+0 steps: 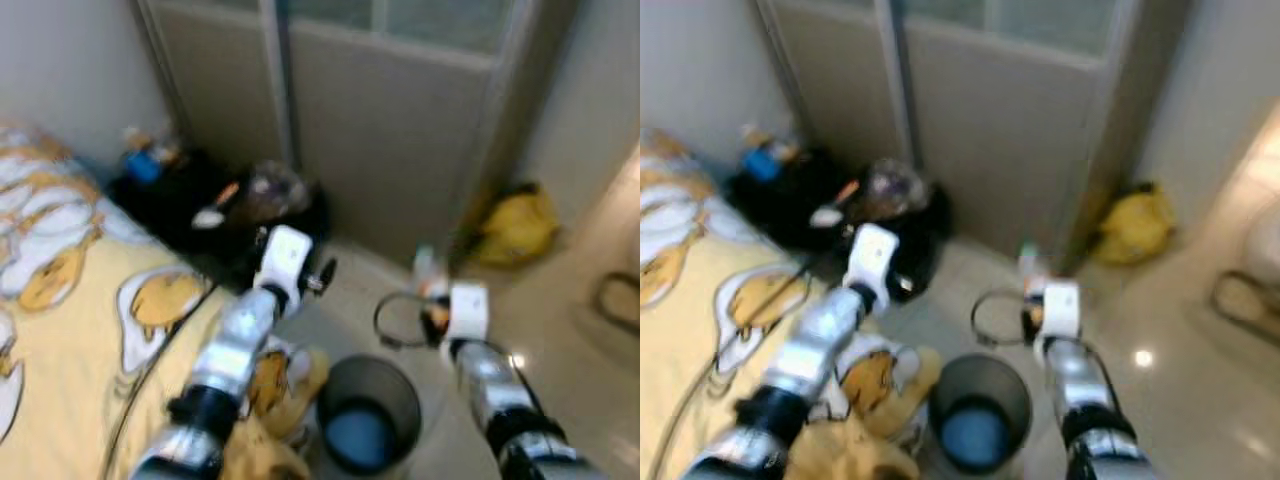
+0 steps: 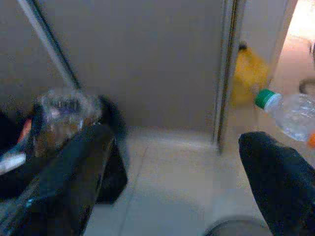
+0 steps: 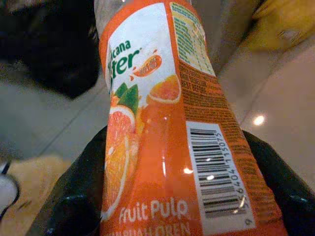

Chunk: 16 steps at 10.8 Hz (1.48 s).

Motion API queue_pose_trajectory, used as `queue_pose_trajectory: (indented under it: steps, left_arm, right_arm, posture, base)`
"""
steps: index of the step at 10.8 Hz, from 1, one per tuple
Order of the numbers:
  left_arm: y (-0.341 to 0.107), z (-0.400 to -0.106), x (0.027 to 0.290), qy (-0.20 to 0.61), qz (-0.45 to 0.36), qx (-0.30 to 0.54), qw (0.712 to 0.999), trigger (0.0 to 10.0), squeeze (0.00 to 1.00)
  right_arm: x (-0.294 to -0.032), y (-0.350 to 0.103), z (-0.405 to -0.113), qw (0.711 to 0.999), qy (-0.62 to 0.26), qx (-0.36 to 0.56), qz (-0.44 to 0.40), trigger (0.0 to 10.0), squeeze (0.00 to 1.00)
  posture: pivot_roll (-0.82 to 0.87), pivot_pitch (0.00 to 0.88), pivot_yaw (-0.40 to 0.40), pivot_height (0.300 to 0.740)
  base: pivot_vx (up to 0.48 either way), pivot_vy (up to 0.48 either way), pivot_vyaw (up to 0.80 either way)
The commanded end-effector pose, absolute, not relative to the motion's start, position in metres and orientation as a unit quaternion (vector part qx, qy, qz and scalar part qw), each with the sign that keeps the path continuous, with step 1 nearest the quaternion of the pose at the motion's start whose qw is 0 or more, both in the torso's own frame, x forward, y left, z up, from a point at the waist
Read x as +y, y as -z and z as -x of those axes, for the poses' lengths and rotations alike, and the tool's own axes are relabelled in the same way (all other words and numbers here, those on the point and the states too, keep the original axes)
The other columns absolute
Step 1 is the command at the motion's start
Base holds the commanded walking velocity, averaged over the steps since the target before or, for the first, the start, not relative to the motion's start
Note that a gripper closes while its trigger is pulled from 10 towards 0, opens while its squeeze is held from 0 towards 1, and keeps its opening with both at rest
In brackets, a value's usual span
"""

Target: Clean up the room

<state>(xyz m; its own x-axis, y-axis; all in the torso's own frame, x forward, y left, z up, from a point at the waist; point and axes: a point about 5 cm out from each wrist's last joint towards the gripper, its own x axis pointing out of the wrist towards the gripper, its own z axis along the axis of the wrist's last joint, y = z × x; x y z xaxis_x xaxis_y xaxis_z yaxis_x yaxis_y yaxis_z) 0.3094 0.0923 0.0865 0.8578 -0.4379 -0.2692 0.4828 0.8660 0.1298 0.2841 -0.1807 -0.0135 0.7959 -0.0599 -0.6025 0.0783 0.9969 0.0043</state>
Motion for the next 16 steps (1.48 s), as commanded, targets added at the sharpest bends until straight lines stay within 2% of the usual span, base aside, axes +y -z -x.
queue_pose_trajectory:
  steps: [1,3,5,6,7,10,11,13,14,15,16]
  left_arm:
    - [-0.089,-0.303,0.089,0.267,-0.11,0.141,0.947,10.0,0.0]
    - [-0.133,-0.29,0.111,0.305,-0.162,0.154,0.926,10.0,0.0]
    - [-0.17,-0.275,0.11,0.357,-0.14,0.164,0.909,10.0,0.0]
    - [-0.177,-0.27,0.106,0.363,-0.136,0.17,0.906,10.0,0.0]
    - [-0.179,-0.269,0.103,0.363,-0.133,0.174,0.906,10.0,0.0]
    - [-0.173,-0.267,0.1,0.358,-0.128,0.201,0.903,10.0,0.0]
    - [-0.169,-0.267,0.1,0.356,-0.127,0.206,0.903,10.0,0.0]
    - [-0.154,-0.272,0.103,0.34,-0.13,0.214,0.907,10.0,0.0]
    - [-0.151,-0.28,0.104,0.306,-0.083,0.188,0.93,10.0,0.0]
    - [-0.157,-0.289,0.111,0.237,-0.017,0.111,0.965,10.0,0.0]
    - [-0.148,-0.293,0.127,0.146,0.067,0.083,0.984,10.0,0.0]
  right_arm:
    - [-0.184,0.01,-0.289,0.946,0.041,0.321,-0.016,10.0,0.0]
    - [-0.177,0.011,-0.294,0.931,0.038,0.361,-0.025,10.0,0.0]
    - [-0.161,0.017,-0.29,0.905,0.012,0.416,-0.086,10.0,0.0]
    - [-0.161,0.018,-0.289,0.902,0.016,0.423,-0.084,10.0,0.93]
    - [-0.163,0.017,-0.29,0.902,0.023,0.422,-0.087,10.0,1.0]
    - [-0.17,0.009,-0.298,0.911,0.014,0.408,-0.068,10.0,1.0]
    - [-0.17,0.005,-0.302,0.917,-0.009,0.398,-0.032,10.0,0.0]
    - [-0.173,-0.005,-0.311,0.931,-0.019,0.364,0.007,10.0,0.0]
    - [-0.166,-0.016,-0.321,0.946,-0.043,0.318,0.03,10.0,0.0]
    - [-0.164,-0.032,-0.331,0.97,-0.042,0.239,0.018,10.0,0.0]
    - [-0.168,-0.049,-0.33,0.988,-0.035,0.152,0.018,10.0,0.0]
  posture:
    - [0.11,0.062,0.047,0.74]
    - [0.21,0.118,0.021,0.74]
    - [0.24,0.126,0.001,0.74]
    - [0.24,0.124,-0.002,0.74]
    - [0.24,0.118,-0.008,0.74]
    - [0.21,0.094,-0.016,0.74]
    - [0.2,0.064,-0.023,0.74]
    - [0.18,0.006,-0.033,0.74]
    - [0.17,0.0,-0.041,0.74]
    - [0.16,0.0,-0.049,0.74]
    - [0.14,0.0,-0.062,0.74]
  base:
    - [0.0,0.0,0.0]
    - [0.0,0.0,0.0]
    - [0.0,0.0,0.0]
    - [0.0,0.0,0.0]
    - [0.0,0.0,0.0]
    - [0.0,0.0,0.0]
    - [0.0,0.0,0.0]
    - [0.0,0.0,0.0]
    - [0.0,0.0,0.0]
    - [0.0,0.0,0.0]
    - [0.0,0.0,0.0]
